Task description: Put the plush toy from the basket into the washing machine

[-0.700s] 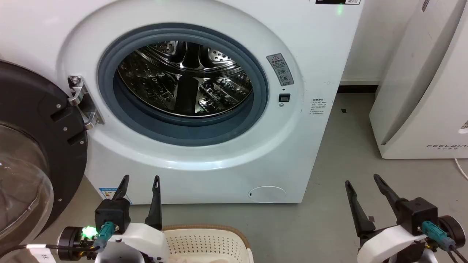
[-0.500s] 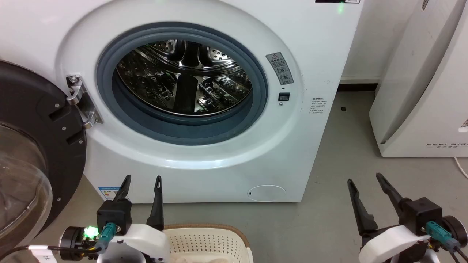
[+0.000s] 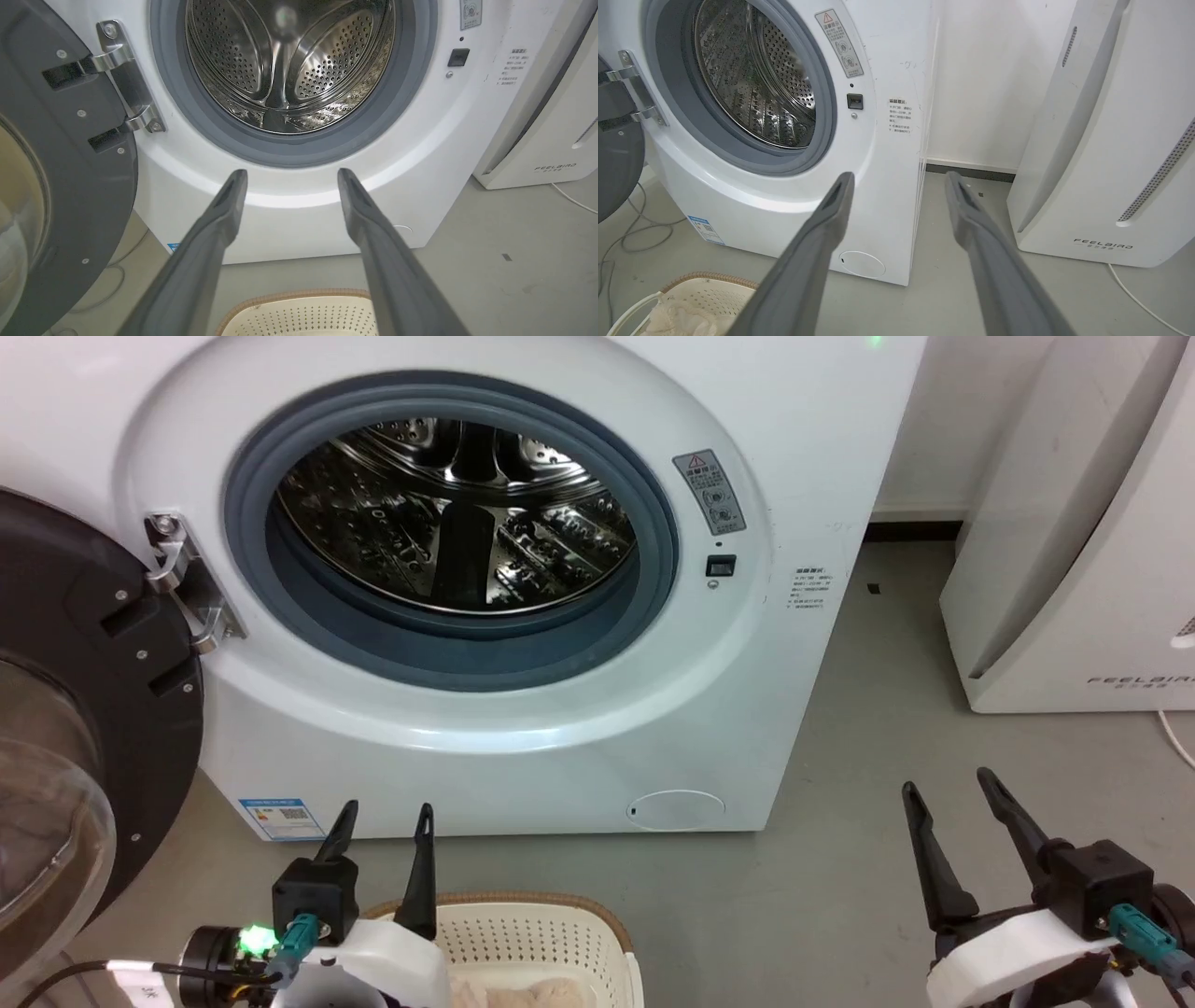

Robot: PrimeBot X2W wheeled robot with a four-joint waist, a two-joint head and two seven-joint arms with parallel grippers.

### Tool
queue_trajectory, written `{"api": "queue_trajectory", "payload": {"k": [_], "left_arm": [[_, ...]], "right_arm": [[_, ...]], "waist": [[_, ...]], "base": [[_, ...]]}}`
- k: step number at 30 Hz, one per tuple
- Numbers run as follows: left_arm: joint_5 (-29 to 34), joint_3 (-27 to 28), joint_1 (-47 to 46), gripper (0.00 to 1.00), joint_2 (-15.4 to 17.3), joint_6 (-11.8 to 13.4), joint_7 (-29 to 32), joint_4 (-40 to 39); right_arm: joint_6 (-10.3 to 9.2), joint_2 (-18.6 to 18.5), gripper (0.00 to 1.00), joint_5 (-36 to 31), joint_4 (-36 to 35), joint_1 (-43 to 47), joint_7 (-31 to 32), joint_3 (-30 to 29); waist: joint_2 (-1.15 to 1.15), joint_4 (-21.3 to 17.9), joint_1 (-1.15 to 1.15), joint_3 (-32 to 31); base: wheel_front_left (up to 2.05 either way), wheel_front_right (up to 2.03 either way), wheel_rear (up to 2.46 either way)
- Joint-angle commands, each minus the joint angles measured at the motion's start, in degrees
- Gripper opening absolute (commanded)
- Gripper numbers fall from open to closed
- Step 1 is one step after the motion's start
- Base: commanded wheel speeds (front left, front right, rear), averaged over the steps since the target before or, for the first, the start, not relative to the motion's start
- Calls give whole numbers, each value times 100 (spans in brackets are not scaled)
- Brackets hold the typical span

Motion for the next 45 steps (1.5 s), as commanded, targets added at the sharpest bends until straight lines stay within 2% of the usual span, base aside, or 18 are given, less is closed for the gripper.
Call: {"api": "queue_trajectory", "payload": {"k": [1,30,45], "left_arm": [[-38,-28,-92,100,12,-8,-57,95],[-112,-514,-1066,100,232,-206,-300,2310],[-184,-827,-1626,100,518,-347,128,3672]], "right_arm": [[-1,0,100,66,-54,-14,-57,-23],[-2,-1,100,341,-216,-245,-415,-145],[-3,-1,100,507,-286,-417,-593,-143]], "waist": [[0,-13,0,42],[0,-368,0,978],[0,-613,0,1572]], "base": [[0,0,0],[0,0,0],[0,0,0]]}}
